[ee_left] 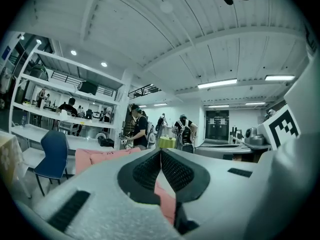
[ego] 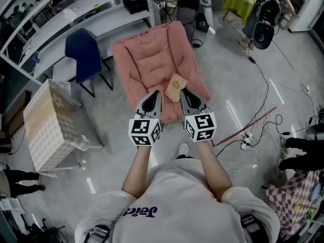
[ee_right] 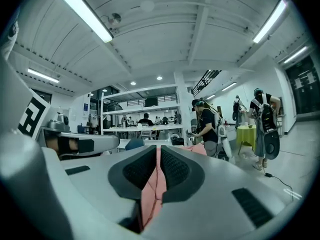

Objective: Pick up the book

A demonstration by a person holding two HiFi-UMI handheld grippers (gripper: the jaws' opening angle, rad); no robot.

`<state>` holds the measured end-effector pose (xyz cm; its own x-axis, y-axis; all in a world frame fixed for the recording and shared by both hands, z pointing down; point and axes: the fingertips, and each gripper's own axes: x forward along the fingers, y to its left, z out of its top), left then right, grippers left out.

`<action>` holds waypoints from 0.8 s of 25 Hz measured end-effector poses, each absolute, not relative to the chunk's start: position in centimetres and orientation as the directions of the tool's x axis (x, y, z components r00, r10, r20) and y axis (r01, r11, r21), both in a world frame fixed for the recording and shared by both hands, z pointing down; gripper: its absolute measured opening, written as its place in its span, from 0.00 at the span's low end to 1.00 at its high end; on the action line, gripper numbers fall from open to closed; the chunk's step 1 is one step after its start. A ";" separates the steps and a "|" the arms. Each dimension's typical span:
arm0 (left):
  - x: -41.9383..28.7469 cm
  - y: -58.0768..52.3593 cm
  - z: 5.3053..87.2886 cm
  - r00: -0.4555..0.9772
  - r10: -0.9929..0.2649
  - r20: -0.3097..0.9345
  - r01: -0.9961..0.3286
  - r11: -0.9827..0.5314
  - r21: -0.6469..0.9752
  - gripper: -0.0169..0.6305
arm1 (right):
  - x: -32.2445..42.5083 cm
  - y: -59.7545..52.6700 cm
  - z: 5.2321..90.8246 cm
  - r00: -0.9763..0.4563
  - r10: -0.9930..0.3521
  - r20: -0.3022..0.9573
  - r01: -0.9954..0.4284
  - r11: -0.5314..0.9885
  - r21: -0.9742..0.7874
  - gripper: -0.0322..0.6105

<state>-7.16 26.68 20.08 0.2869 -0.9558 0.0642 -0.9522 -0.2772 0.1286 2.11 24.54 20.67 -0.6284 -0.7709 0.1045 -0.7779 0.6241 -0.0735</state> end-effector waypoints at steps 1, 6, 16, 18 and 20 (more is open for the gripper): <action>-6.8 25.6 20.1 0.281 -0.957 0.067 -0.954 -0.272 0.126 0.05 | 2.6 23.4 20.7 -0.631 -0.769 0.104 -0.776 0.626 -0.077 0.08; -5.3 21.7 21.6 0.262 -0.959 0.104 -0.958 -0.246 0.145 0.05 | 4.6 19.0 21.9 -0.638 -0.760 0.124 -0.770 0.629 -0.107 0.08; -5.4 16.0 29.8 0.343 -0.894 0.287 -0.935 -0.295 0.197 0.05 | 5.4 13.5 29.9 -0.616 -0.734 0.286 -0.787 0.590 -0.181 0.08; -5.9 14.3 32.1 0.363 -0.874 0.324 -0.928 -0.305 0.215 0.05 | 5.1 12.2 31.6 -0.611 -0.726 0.315 -0.790 0.581 -0.194 0.08; -6.1 12.4 34.5 0.385 -0.846 0.368 -0.919 -0.315 0.238 0.05 | 5.0 10.9 33.6 -0.604 -0.710 0.362 -0.795 0.567 -0.214 0.10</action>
<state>-6.14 12.38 34.54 0.3852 -0.8465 0.3676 -0.9188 -0.3145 0.2384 5.03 10.85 33.60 -0.6038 -0.7101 0.3622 -0.7953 0.5674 -0.2135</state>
